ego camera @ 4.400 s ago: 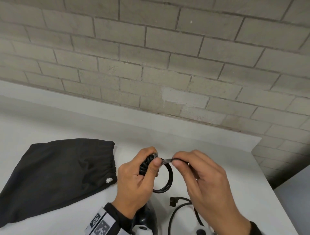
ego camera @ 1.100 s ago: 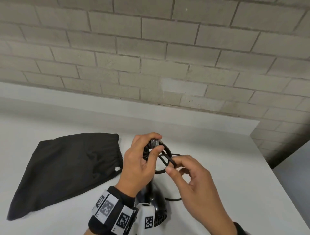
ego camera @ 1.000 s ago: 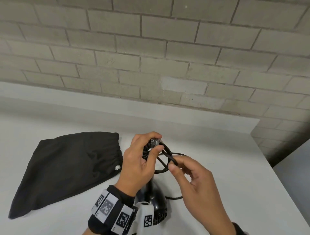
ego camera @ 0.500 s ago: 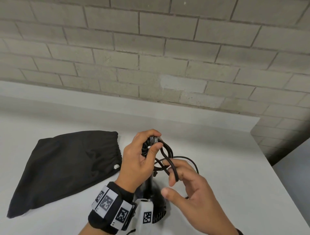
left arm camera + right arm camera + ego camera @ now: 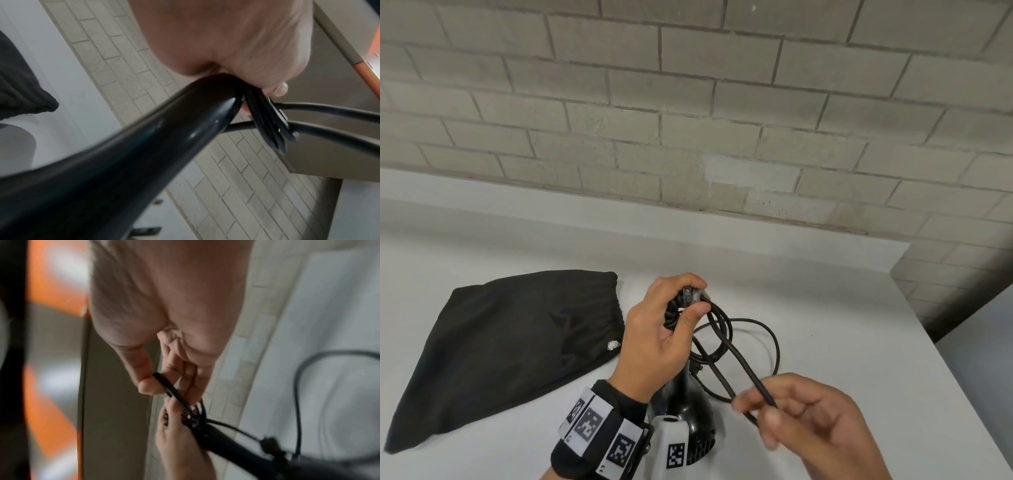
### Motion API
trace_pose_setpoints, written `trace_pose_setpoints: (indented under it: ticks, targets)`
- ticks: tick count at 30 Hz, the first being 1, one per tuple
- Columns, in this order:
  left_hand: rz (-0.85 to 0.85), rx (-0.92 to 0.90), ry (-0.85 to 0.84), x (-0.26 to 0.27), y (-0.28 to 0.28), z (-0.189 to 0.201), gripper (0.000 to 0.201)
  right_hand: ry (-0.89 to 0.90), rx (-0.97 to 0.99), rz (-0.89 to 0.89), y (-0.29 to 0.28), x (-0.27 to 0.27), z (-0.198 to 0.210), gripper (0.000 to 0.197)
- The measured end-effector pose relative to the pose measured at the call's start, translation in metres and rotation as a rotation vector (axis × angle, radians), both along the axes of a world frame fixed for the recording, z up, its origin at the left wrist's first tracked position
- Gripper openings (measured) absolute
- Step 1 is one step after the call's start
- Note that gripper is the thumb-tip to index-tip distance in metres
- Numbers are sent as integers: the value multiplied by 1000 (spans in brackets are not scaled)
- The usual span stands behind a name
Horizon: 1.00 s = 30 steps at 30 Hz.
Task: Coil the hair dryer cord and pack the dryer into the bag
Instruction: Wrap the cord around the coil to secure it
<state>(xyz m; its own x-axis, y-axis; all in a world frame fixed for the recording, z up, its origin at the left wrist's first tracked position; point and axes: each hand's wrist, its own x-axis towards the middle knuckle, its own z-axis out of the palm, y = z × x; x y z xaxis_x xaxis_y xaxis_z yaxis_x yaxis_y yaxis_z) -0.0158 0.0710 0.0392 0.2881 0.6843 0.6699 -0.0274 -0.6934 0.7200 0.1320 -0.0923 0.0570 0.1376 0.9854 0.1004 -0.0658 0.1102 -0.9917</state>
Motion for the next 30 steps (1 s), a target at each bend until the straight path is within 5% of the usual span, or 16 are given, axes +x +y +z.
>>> trace_pose_setpoints:
  ticks: [4, 11, 15, 18, 20, 25, 28, 30]
  targets:
    - [-49, -15, 0, 6, -6, 0, 19, 325, 115, 214, 1, 5, -18, 16]
    - [-13, -33, -25, 10, -3, 3, 19, -301, 341, -114, 13, -15, -44, 13]
    - [5, -54, -32, 9, -1, 4, 20, -420, 397, -221, 26, -18, -42, 8]
    - [-7, -58, -30, 8, -1, 5, 17, -417, 361, -295, 32, -21, -40, 22]
    - [-1, -55, -30, 7, 0, 4, 17, -356, 326, -320, 31, -25, -35, 30]
    - [4, -69, -65, 3, 0, 3, 16, 121, 180, -398, 19, -15, -14, 15]
    - [17, -63, -71, 1, -1, 3, 15, 307, 99, -366, 6, 9, -14, 57]
    - [23, -59, -67, 0, -1, 2, 15, 426, -14, -303, -4, 23, -15, 67]
